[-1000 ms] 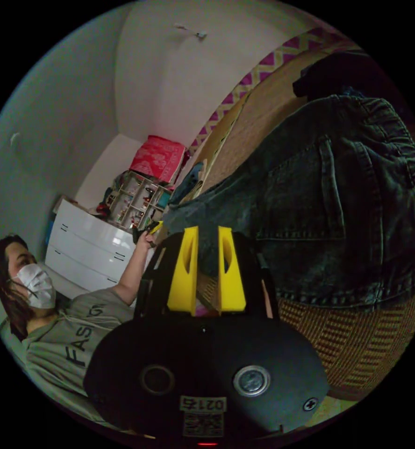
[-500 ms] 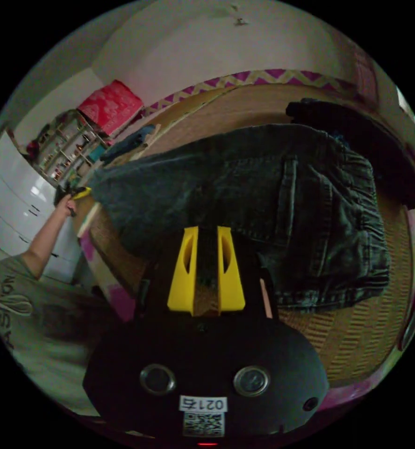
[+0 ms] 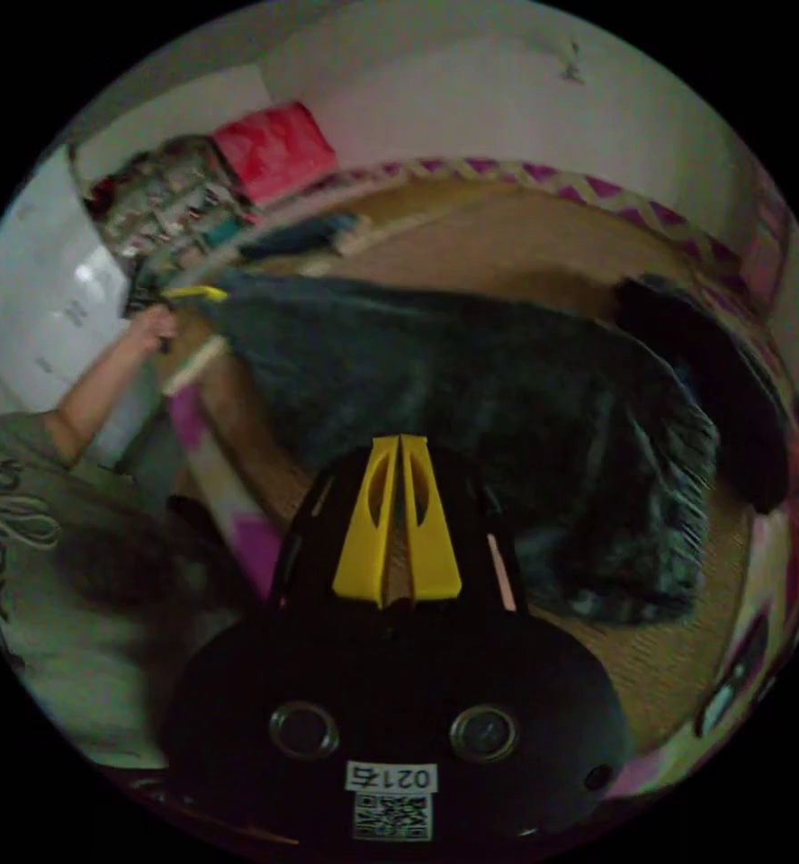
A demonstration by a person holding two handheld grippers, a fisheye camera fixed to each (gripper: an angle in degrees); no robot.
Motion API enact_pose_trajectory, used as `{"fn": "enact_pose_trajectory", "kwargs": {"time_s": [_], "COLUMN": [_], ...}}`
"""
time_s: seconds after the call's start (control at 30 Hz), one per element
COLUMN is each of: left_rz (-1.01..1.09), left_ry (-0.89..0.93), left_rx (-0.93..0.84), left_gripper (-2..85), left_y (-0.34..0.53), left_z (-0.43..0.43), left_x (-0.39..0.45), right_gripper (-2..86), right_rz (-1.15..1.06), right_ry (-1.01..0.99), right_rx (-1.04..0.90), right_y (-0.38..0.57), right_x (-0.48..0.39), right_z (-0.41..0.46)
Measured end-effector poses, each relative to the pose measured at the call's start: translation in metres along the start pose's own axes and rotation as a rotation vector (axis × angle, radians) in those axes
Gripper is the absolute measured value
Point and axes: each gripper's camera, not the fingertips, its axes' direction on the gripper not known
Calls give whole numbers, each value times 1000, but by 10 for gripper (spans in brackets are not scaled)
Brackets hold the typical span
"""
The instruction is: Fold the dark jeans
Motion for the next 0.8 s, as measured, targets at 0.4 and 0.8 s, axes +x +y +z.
{"fn": "enact_pose_trajectory", "kwargs": {"time_s": [0.4, 0.8], "left_rz": [-66, -911], "left_ry": [3, 141], "left_rx": [-147, 35], "left_gripper": [-8, 119], "left_y": [23, 168], "left_z": [79, 58], "left_x": [-10, -92], "right_gripper": [7, -5], "right_rz": [-178, 148], "right_ry": [-25, -290], "right_rx": [-203, 209], "right_y": [19, 75], "right_x": [-58, 25], "right_z": [70, -45]}}
